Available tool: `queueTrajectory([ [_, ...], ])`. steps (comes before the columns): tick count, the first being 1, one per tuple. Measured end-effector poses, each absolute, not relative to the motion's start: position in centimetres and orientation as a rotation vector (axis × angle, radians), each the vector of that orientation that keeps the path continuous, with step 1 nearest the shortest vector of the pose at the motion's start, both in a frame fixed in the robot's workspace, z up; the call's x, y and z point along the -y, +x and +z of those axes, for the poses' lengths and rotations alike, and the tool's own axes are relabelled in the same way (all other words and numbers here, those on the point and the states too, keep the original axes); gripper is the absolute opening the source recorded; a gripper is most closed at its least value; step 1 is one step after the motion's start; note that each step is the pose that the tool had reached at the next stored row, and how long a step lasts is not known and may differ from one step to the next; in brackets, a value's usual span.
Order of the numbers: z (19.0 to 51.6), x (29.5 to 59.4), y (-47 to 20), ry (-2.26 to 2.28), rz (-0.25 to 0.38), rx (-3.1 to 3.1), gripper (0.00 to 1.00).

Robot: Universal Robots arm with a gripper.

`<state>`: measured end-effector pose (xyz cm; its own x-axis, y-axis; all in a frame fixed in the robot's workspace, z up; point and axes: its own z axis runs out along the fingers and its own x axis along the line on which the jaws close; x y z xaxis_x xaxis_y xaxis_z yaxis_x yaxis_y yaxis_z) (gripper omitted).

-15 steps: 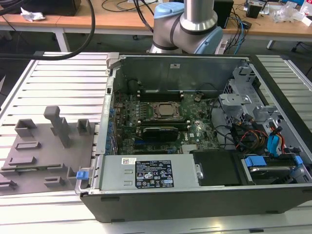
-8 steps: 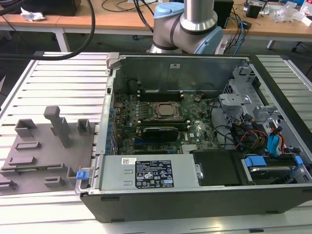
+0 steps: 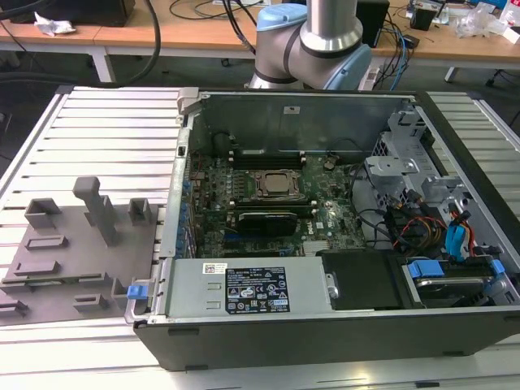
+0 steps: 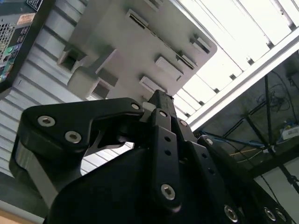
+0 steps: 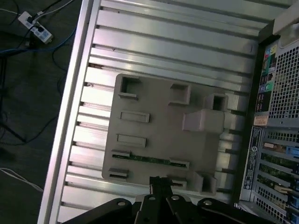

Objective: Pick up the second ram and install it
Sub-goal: 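Pick up the second ram and move it above second insertion slot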

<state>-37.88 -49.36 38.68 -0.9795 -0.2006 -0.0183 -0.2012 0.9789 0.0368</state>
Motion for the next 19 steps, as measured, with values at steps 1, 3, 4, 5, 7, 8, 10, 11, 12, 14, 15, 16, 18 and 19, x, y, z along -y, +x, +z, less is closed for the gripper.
queueTrajectory([
  [1,38.68,49.36,-37.88,-0.357,0.060,-3.107,0.11],
  [3,38.69,49.36,-37.88,-0.407,0.061,-3.101,0.11],
  [4,38.68,49.36,-37.88,-0.420,0.061,-3.099,0.11],
  [5,38.68,49.36,-37.88,-0.440,0.061,-3.097,0.11],
  [7,38.68,49.35,-37.88,-0.464,0.061,-3.094,0.11],
  [8,38.68,49.36,-37.88,-0.495,0.061,-3.089,0.11],
  [10,38.68,49.36,-37.88,-0.578,0.062,-3.076,0.11],
  [11,38.68,49.36,-37.88,-0.612,0.062,-3.070,0.11],
  [12,38.68,49.36,-37.88,-0.630,0.062,-3.066,0.11],
  [14,38.68,49.36,-37.88,-0.679,0.063,-3.057,0.11],
  [15,38.69,49.36,-37.88,-0.716,0.063,-3.049,0.11],
  [16,38.68,49.36,-37.88,-0.740,0.063,-3.043,0.11],
  [18,38.68,49.36,-37.88,-0.779,0.063,-3.034,0.11],
  [19,38.68,49.36,-37.88,-0.794,0.063,-3.030,0.11],
])
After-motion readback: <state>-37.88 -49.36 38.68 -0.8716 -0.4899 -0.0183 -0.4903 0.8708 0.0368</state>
